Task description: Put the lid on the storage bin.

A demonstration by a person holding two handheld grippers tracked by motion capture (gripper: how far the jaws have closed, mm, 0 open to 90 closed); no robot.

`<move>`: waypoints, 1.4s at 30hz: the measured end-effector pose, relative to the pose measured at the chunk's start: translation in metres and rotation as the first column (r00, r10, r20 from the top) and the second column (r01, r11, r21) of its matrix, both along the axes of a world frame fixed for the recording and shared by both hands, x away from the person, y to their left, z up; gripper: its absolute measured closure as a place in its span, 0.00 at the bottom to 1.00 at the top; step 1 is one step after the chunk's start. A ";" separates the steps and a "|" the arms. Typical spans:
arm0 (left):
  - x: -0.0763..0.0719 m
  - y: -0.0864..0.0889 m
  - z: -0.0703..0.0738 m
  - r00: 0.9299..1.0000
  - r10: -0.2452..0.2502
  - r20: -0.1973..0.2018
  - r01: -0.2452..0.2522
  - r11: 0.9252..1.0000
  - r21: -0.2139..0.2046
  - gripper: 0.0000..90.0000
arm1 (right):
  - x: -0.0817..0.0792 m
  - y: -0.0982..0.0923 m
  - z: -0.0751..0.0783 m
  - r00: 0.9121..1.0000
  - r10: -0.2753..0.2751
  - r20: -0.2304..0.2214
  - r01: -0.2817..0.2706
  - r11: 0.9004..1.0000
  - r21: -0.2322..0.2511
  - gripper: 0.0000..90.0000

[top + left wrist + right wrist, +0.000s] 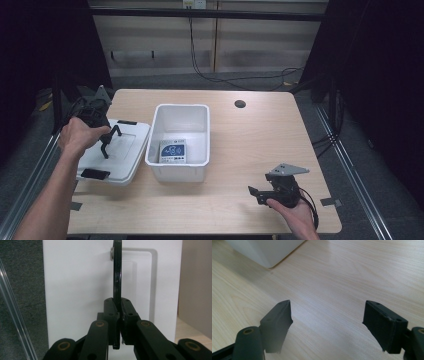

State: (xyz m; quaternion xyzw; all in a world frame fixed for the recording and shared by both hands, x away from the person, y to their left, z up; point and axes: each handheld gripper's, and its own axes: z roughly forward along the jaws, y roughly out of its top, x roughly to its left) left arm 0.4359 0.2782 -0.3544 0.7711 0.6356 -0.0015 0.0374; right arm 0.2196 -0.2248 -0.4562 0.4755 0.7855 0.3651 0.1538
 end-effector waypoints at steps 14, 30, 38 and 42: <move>-0.003 0.012 0.018 0.999 0.019 0.028 -0.018 1.000 -0.020 0.95 | 0.000 0.000 0.000 1.000 0.003 0.001 -0.003 1.000 -0.002 0.25; -0.007 0.021 0.045 0.998 0.017 0.063 -0.015 0.999 -0.044 0.95 | 0.000 0.001 -0.001 1.000 0.004 -0.001 -0.004 1.000 -0.001 0.24; -0.009 0.021 0.058 0.996 0.026 0.082 -0.023 0.999 -0.039 0.95 | 0.000 0.000 -0.001 1.000 0.003 0.001 -0.003 1.000 -0.002 0.23; -0.011 0.022 0.065 0.996 0.022 0.089 -0.018 0.999 -0.050 0.95 | 0.000 0.000 0.000 1.000 -0.001 -0.002 0.001 1.000 0.003 0.22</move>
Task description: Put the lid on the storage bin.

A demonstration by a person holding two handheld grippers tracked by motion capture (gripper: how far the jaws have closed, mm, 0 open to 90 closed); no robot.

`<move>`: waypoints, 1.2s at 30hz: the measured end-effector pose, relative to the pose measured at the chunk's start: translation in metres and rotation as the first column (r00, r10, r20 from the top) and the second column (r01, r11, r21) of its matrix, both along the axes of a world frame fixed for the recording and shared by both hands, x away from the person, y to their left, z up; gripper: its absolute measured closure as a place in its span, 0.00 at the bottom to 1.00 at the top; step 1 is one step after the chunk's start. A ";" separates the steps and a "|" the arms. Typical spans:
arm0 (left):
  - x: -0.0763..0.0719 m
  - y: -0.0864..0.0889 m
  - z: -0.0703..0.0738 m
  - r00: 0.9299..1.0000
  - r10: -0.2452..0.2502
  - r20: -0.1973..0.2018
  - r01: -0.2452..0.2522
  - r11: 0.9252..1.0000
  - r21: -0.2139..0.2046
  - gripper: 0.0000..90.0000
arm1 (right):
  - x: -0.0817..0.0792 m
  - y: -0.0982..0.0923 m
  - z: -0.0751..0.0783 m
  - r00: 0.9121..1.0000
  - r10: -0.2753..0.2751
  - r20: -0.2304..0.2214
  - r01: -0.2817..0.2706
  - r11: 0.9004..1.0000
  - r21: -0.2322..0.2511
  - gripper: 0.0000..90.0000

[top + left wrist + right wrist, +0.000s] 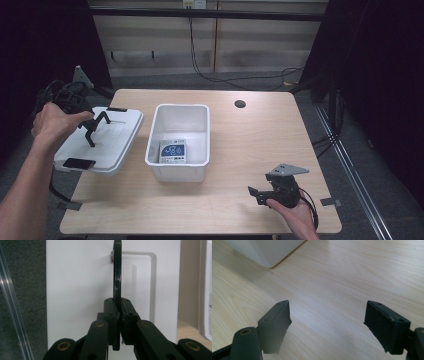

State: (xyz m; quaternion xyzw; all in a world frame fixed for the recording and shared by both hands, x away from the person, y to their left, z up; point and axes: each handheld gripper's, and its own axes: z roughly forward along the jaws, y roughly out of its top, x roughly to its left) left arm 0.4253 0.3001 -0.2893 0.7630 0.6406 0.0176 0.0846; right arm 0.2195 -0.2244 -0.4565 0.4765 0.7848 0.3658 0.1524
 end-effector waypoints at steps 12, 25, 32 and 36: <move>-0.005 -0.001 0.027 0.999 0.014 0.045 -0.014 1.000 -0.015 0.95 | 0.000 0.000 0.000 1.000 0.001 0.008 -0.001 1.000 -0.002 0.20; -0.006 -0.018 0.044 0.997 0.016 0.075 -0.015 1.000 -0.020 0.95 | -0.001 0.000 0.000 1.000 0.006 0.010 -0.006 1.000 -0.001 0.20; -0.007 -0.031 0.057 0.992 0.040 0.120 -0.036 0.999 -0.038 0.95 | -0.001 0.000 0.001 1.000 0.004 0.006 -0.004 1.000 -0.001 0.20; -0.007 -0.038 0.058 0.991 0.051 0.124 -0.043 0.997 -0.068 0.95 | -0.001 0.000 0.001 1.000 0.003 0.009 -0.003 1.000 -0.002 0.20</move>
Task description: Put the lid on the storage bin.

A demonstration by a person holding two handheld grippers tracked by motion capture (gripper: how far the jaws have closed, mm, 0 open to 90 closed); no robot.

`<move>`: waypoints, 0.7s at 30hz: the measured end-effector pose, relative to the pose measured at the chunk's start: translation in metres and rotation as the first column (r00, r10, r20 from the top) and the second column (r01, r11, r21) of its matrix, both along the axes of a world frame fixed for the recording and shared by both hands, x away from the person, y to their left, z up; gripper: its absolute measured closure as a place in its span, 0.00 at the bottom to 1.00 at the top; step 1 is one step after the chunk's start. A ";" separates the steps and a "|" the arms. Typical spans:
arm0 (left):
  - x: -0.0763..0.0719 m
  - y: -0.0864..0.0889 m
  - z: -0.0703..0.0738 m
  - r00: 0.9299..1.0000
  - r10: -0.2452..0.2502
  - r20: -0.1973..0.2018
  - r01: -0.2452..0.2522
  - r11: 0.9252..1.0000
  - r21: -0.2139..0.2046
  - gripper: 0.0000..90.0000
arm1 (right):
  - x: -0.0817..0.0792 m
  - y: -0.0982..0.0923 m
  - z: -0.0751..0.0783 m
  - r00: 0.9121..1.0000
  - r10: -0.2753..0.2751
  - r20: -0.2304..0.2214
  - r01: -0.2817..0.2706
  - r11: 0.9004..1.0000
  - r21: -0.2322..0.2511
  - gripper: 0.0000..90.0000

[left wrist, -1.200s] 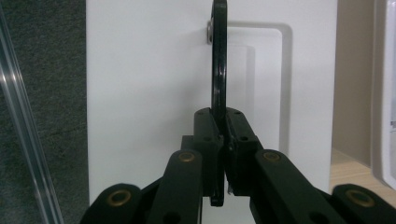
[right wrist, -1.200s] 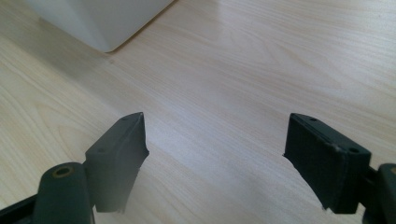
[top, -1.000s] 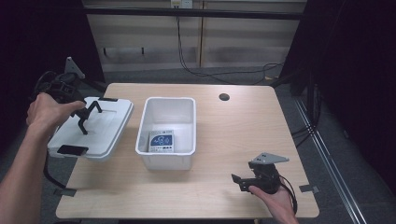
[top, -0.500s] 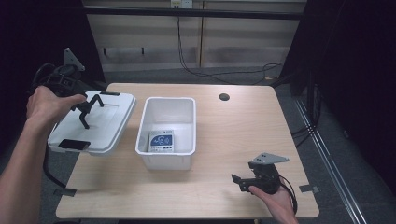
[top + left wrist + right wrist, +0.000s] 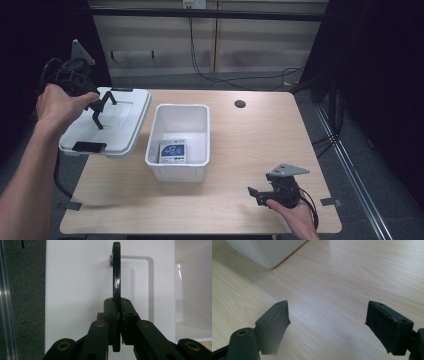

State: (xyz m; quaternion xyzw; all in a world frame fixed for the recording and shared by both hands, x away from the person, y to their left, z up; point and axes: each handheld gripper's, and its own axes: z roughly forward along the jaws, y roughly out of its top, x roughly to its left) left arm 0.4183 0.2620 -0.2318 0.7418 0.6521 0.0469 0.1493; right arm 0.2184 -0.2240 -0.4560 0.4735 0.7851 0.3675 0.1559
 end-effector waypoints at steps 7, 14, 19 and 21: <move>0.002 -0.018 -0.002 1.000 0.006 0.011 -0.006 1.000 0.001 0.95 | 0.000 0.000 0.000 1.000 0.006 0.007 -0.006 1.000 -0.006 0.20; 0.003 -0.033 0.001 1.000 0.005 0.018 -0.004 1.000 -0.011 0.95 | 0.000 0.001 0.000 1.000 0.006 0.003 -0.006 1.000 -0.007 0.20; 0.003 -0.041 0.003 1.000 0.015 0.026 -0.014 0.999 -0.029 0.95 | -0.001 0.001 0.000 1.000 0.012 0.005 -0.011 1.000 -0.008 0.20; 0.003 -0.044 0.003 1.000 0.013 0.026 -0.012 1.000 -0.027 0.95 | 0.000 0.001 0.000 1.000 0.013 0.005 -0.013 1.000 -0.008 0.20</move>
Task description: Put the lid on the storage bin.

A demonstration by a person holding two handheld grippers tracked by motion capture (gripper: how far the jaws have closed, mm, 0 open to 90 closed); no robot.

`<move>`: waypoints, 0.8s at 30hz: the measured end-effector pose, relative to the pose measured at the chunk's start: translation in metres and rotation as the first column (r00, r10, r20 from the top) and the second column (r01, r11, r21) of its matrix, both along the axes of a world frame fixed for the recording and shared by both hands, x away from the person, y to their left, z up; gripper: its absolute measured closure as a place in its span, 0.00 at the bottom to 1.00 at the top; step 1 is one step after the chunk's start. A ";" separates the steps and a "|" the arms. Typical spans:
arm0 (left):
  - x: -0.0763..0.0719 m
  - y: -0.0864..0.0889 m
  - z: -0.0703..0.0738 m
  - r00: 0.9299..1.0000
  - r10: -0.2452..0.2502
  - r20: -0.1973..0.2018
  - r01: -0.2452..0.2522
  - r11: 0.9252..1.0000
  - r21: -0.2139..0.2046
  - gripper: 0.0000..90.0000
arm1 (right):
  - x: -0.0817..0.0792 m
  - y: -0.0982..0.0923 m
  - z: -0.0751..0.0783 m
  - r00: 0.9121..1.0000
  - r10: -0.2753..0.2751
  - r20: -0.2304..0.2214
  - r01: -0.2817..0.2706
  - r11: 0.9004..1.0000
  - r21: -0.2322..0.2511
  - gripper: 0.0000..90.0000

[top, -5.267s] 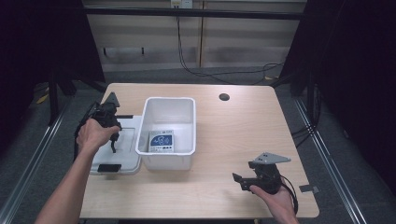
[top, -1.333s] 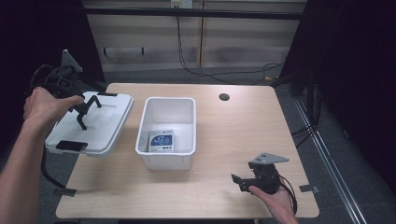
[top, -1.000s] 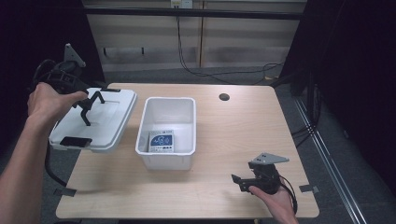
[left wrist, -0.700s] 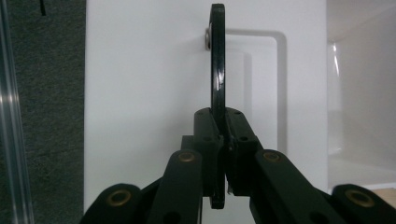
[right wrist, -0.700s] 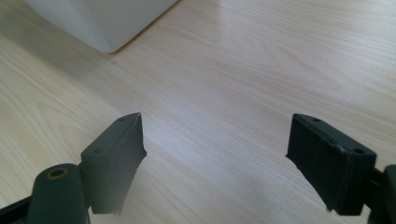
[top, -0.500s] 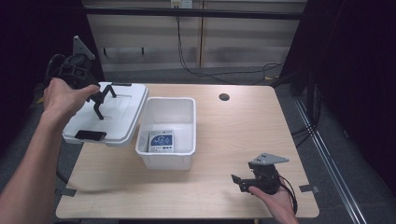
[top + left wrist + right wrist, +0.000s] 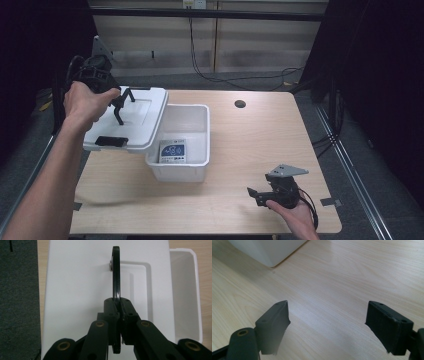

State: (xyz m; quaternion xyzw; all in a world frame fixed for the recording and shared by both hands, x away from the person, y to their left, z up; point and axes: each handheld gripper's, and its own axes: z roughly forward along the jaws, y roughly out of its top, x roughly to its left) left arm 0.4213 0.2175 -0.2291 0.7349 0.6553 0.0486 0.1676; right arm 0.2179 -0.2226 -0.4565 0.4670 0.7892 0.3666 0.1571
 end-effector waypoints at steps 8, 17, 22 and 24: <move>0.000 -0.014 -0.003 1.000 -0.010 -0.002 0.010 1.000 -0.017 0.94 | 0.000 0.000 0.000 1.000 0.000 0.000 0.000 1.000 0.000 0.20; -0.003 -0.036 -0.012 1.000 -0.013 0.006 0.013 0.999 -0.044 0.94 | 0.000 0.000 0.000 1.000 0.005 0.000 -0.005 1.000 -0.008 0.20; -0.002 -0.045 -0.016 1.000 -0.007 -0.012 0.006 0.998 -0.056 0.94 | -0.001 0.000 0.000 1.000 0.004 -0.001 -0.004 1.000 -0.007 0.20; -0.002 -0.051 -0.017 1.000 0.000 -0.012 -0.001 0.999 -0.051 0.94 | -0.001 0.000 0.000 1.000 0.005 -0.001 -0.005 1.000 -0.009 0.20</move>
